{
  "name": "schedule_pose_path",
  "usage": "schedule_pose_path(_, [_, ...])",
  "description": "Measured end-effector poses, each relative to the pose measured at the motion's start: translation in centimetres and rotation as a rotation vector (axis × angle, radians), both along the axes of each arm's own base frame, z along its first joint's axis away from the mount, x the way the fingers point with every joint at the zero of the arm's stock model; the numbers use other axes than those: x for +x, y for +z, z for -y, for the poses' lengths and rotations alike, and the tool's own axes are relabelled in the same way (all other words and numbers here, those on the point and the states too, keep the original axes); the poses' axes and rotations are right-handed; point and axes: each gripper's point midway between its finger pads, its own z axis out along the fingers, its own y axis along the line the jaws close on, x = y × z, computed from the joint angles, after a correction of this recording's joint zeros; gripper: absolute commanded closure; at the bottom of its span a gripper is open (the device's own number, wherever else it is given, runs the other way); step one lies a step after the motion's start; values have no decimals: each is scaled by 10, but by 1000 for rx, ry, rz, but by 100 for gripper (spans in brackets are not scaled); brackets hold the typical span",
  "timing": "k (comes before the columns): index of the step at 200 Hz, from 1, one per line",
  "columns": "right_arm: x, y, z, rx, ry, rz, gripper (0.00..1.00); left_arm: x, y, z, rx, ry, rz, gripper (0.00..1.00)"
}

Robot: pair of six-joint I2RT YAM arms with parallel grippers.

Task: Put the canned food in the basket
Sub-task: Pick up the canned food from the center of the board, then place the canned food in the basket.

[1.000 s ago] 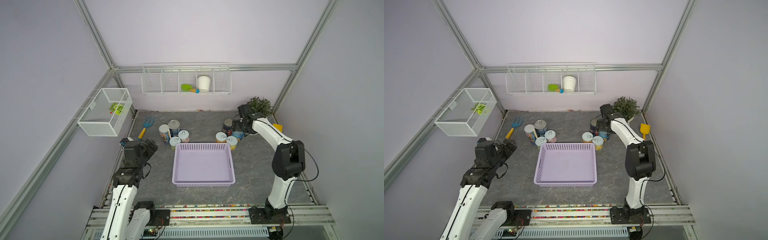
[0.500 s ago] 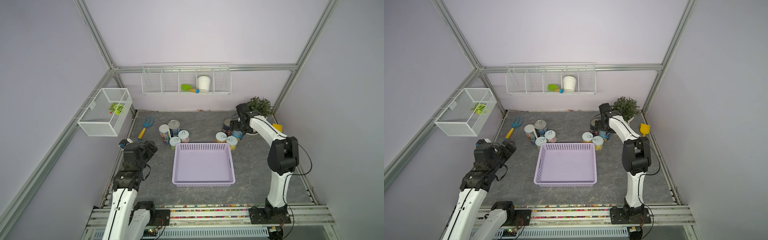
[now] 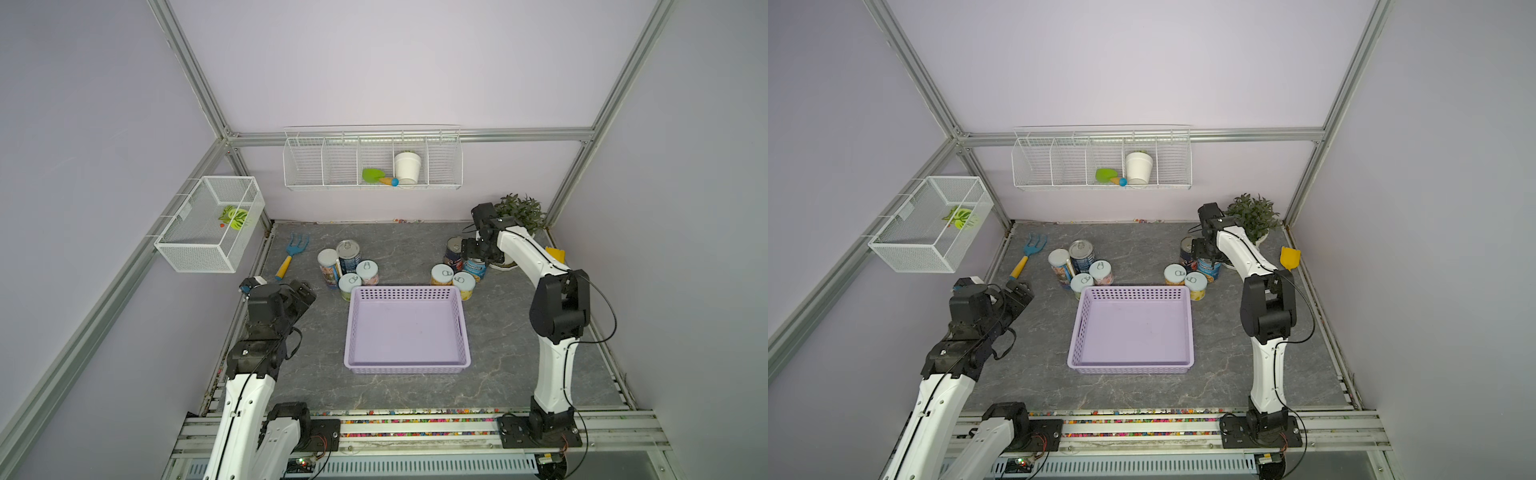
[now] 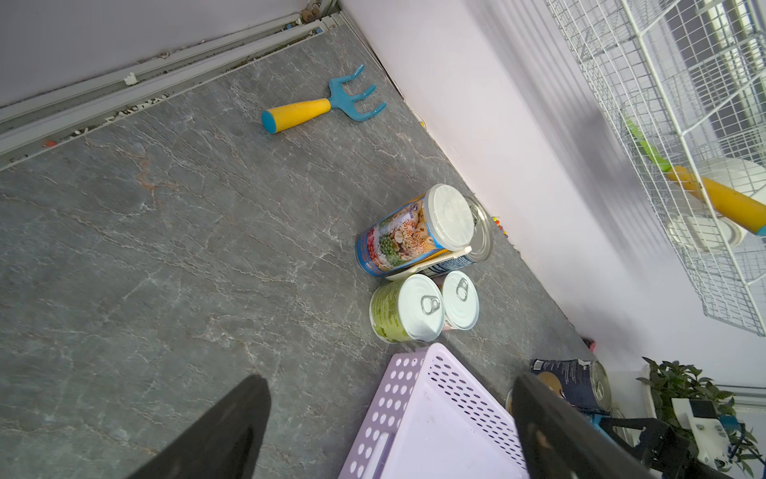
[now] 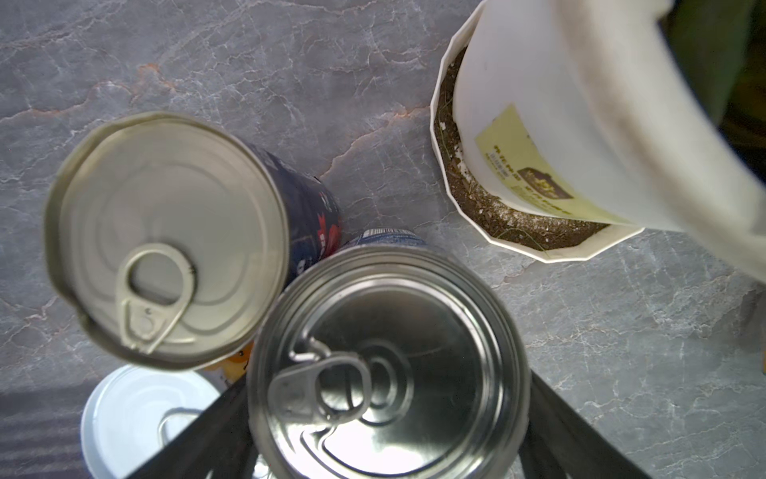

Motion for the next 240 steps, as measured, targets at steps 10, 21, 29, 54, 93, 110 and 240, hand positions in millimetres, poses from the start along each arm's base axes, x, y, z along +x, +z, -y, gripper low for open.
schedule_pose_path(10, [0, 0, 0, 0, 0, 0, 40, 0, 0, 0, -2, -2, 2, 4])
schedule_pose_path(21, [-1, 0, 0, 1, -1, 1, 40, 1, 1, 1, -2, -4, 5, 4])
schedule_pose_path(29, [-2, 1, 0, 1, -1, 5, 41, 1, 1, 1, -2, -4, 6, 4])
schedule_pose_path(54, [-22, 5, 0, -23, 8, -3, 42, 3, -2, 1, -2, -4, -5, 5])
schedule_pose_path(93, [-54, 43, -9, -53, 45, 37, 46, 5, -8, 1, 1, -5, -27, 5])
schedule_pose_path(110, [-64, 69, -17, -40, 67, 95, 48, 5, -8, 1, 1, -5, -27, 5])
schedule_pose_path(240, [-166, 113, -129, 148, 387, 214, 52, 5, -9, 1, -1, -8, -29, 4])
